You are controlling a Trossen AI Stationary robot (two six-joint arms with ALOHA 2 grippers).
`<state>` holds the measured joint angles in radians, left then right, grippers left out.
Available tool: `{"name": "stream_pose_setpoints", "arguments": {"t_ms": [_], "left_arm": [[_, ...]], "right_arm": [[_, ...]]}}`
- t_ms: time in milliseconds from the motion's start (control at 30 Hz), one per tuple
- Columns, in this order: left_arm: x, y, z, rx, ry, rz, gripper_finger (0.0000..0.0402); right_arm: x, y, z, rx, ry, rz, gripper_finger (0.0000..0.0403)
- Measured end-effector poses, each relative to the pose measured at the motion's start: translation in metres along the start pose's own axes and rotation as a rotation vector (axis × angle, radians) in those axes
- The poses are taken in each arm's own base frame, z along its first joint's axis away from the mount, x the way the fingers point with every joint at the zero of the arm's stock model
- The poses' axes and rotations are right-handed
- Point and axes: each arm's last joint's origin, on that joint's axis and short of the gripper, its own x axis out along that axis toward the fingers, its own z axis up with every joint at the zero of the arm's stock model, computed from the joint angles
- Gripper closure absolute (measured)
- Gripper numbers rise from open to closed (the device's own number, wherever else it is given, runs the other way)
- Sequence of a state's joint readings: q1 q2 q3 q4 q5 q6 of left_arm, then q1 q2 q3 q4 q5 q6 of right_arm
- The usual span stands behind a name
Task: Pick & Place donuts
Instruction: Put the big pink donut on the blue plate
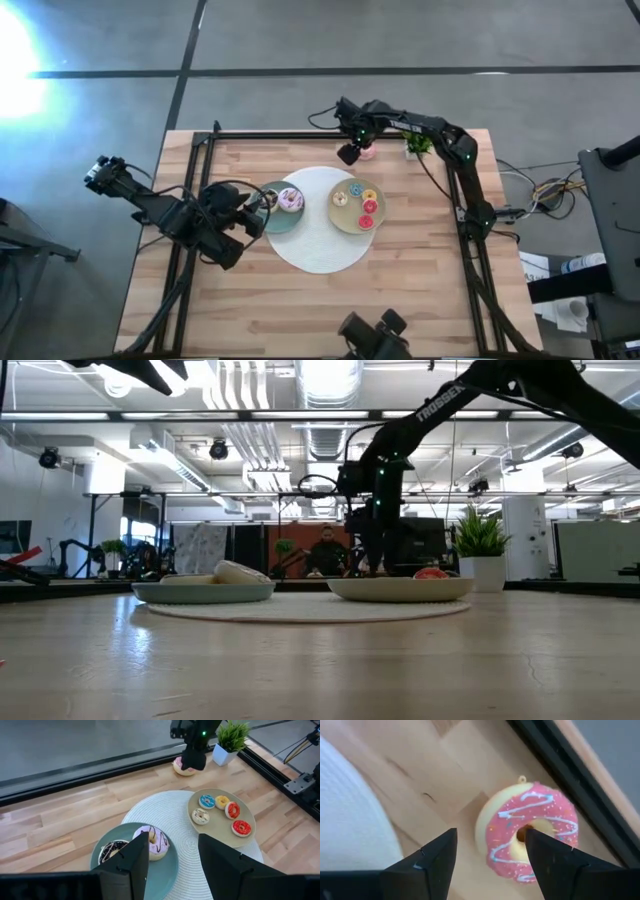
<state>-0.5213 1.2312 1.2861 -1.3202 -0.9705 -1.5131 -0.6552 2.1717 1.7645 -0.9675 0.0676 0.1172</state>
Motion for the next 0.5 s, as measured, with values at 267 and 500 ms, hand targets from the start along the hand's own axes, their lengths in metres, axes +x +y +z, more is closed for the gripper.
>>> {"name": "stream_pose_setpoints", "arguments": {"t_ms": [267,500], "left_arm": [[0.000,0.000,0.000,0.000,0.009,-0.002,0.0257],[0.000,0.000,-0.001,0.020,0.016,-0.003,0.0257]], "right_arm": [[0.028,-0.007,-0.002,0.010,0.068,-0.014,0.0179],[0.036,-0.002,-0.004,0.005,0.096,0.032,0.0181]]}}
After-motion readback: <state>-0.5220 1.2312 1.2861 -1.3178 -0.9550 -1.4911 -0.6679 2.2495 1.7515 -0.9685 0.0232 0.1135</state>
